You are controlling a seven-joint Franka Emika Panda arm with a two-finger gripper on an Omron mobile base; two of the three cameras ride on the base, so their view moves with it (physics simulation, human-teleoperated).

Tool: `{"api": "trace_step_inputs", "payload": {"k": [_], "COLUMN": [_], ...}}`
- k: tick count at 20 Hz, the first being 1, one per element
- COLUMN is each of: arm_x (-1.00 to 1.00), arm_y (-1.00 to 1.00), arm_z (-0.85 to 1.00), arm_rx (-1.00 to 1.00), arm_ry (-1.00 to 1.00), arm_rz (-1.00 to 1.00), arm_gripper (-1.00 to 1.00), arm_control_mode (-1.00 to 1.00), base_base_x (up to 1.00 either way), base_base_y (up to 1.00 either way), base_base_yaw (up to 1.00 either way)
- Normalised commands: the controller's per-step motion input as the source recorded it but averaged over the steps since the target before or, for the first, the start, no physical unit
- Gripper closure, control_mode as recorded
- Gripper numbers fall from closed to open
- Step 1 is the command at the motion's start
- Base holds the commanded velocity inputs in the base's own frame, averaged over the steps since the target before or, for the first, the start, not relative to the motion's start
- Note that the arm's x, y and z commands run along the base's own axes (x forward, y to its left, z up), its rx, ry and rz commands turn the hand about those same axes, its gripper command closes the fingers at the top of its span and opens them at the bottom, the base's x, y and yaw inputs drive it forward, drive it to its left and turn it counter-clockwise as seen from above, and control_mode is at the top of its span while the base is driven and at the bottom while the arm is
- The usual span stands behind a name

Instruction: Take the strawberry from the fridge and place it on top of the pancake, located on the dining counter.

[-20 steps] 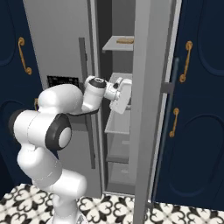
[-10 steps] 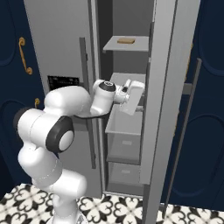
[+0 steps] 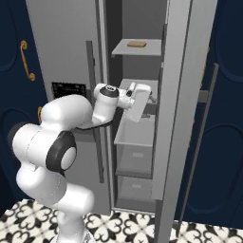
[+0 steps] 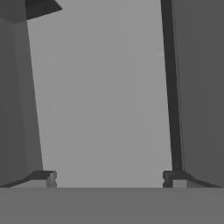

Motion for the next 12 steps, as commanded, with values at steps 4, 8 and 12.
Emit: {"api": "trace_step_inputs", "payload": {"k": [4, 8, 12], "arm_x": [-0.17, -0.03, 0.00], "arm_y": [0.79, 0.82, 0.48], "arm_z": [0.02, 0.14, 0.08], "arm_rx": [0.00, 0.32, 0.76], "arm_ry": [0.10, 0.14, 0.13], "arm_rz": [0.00, 0.02, 0.14], "arm_gripper": [-1.00, -1.00, -1.00], "arm_control_mode": [-1.00, -1.00, -1.00], "base_base_x": [0.00, 0.00, 0.00], "base_base_y": [0.00, 0.00, 0.00], "base_base_yaw": [0.00, 0.00, 0.00]}}
